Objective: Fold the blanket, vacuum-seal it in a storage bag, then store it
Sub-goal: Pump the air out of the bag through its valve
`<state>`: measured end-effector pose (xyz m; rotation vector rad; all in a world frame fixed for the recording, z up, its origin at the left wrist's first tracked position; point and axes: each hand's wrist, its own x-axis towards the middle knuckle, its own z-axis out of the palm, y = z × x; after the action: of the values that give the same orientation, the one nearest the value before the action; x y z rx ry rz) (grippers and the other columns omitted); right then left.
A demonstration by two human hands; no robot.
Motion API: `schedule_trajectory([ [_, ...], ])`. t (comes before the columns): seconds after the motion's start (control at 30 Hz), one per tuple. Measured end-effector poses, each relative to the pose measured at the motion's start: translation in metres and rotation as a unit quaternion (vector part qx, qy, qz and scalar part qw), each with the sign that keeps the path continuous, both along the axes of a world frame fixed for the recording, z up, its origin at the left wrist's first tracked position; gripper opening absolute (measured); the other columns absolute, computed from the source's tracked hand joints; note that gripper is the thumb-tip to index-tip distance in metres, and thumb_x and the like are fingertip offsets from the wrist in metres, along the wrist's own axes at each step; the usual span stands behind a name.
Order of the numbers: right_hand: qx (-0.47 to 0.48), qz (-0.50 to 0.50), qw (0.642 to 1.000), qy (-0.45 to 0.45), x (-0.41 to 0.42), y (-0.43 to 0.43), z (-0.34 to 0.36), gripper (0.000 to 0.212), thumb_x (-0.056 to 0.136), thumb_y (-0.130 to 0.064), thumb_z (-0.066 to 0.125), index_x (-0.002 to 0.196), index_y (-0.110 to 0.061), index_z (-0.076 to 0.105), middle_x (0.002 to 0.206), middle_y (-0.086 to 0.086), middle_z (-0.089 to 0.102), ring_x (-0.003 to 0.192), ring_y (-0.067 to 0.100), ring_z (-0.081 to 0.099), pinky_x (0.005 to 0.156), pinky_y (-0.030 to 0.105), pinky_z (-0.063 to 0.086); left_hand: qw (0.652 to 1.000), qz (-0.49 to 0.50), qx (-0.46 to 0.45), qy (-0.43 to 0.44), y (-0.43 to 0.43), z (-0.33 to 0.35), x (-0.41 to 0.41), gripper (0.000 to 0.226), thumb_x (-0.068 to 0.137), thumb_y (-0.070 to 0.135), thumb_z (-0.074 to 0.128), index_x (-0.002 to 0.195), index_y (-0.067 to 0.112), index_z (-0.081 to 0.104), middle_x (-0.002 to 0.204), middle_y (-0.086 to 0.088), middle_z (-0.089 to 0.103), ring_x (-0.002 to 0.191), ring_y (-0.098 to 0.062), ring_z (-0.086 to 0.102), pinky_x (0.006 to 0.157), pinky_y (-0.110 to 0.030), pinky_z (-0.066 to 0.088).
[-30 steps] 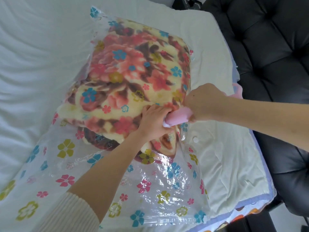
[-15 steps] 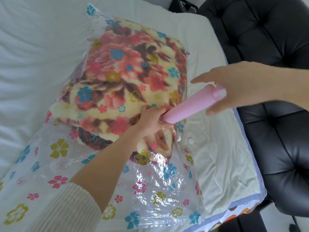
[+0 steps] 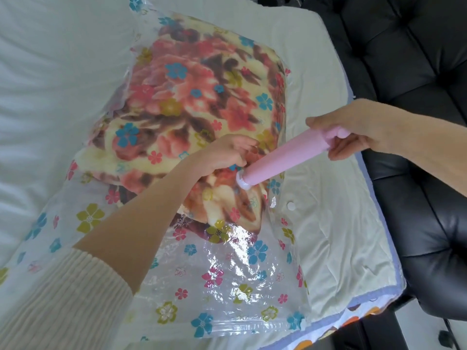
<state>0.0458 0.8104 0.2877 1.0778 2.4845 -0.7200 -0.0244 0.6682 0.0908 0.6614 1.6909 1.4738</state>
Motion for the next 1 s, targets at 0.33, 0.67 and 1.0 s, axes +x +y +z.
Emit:
schedule_trajectory([
  [0.33,-0.091,-0.134,0.986,-0.038,0.004,0.011,0.012,0.062,0.079,-0.065,0.056,0.107,-0.01,0.053,0.069,0.02,0.068,0.053,0.026,0.069,0.043,0.028,0.054,0.942,0.023,-0.014,0.335,0.032,0.013,0.024,0.06,0.067,0.036,0.082,0.113,0.009,0.055,0.092,0.005,0.054,0.08,-0.014,0.046,0.062,-0.021,0.024],
  [0.67,0.223,0.342,0.912,0.048,0.011,0.001,0.01,0.033,0.071,-0.026,0.078,0.101,-0.028,0.063,0.093,-0.005,0.064,0.072,-0.001,0.052,0.067,0.023,0.042,0.98,-0.085,-0.04,0.176,0.024,0.005,-0.003,0.042,0.075,0.025,0.076,0.102,-0.002,0.059,0.089,-0.004,0.061,0.084,-0.017,0.052,0.08,-0.031,0.045],
  [1.0,0.23,0.344,0.908,0.065,0.013,-0.01,0.009,0.051,0.077,-0.034,0.073,0.124,-0.031,0.054,0.092,-0.012,0.058,0.089,0.012,0.051,0.079,0.026,0.037,0.951,0.096,0.02,0.294,0.031,0.025,0.023,0.055,0.062,0.036,0.085,0.107,0.012,0.063,0.088,0.005,0.065,0.074,-0.015,0.054,0.062,-0.012,0.035],
])
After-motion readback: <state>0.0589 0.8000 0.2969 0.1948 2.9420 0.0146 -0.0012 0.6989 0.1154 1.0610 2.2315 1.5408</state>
